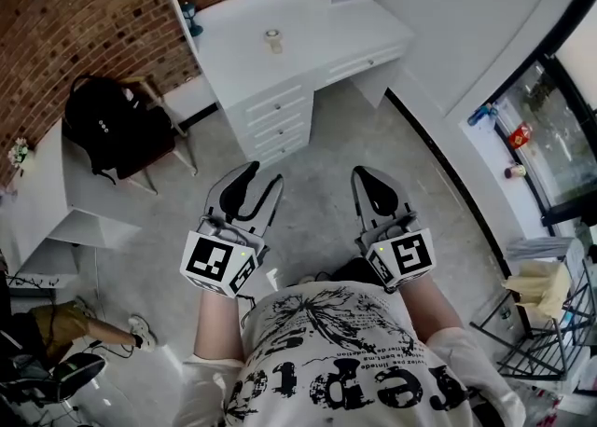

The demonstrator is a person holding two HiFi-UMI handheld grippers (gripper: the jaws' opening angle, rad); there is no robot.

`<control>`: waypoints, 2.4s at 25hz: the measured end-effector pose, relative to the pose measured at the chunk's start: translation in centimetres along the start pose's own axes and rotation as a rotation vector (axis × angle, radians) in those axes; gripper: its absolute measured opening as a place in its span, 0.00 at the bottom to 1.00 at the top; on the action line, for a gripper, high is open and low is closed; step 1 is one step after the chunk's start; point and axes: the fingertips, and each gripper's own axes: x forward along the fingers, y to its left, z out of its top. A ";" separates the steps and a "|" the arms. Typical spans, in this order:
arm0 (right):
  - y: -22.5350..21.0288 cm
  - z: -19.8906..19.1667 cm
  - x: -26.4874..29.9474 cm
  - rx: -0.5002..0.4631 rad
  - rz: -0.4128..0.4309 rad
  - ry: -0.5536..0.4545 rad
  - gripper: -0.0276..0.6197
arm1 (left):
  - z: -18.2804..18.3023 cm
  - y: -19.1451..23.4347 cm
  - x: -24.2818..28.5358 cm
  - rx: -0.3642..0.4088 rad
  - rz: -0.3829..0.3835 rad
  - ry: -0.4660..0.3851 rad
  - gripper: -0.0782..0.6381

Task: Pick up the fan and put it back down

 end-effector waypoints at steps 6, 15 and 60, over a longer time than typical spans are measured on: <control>-1.8 -1.5 1.7 0.000 0.001 0.022 0.06 | -1.1 2.1 2.4 0.023 0.059 0.025 0.62; -10.3 -4.0 8.6 0.021 0.076 0.033 0.06 | -2.7 6.1 11.2 -0.013 0.165 0.051 0.62; -44.9 -12.0 64.2 -0.008 0.372 0.188 0.06 | -11.2 45.9 60.1 -0.201 0.537 0.368 0.62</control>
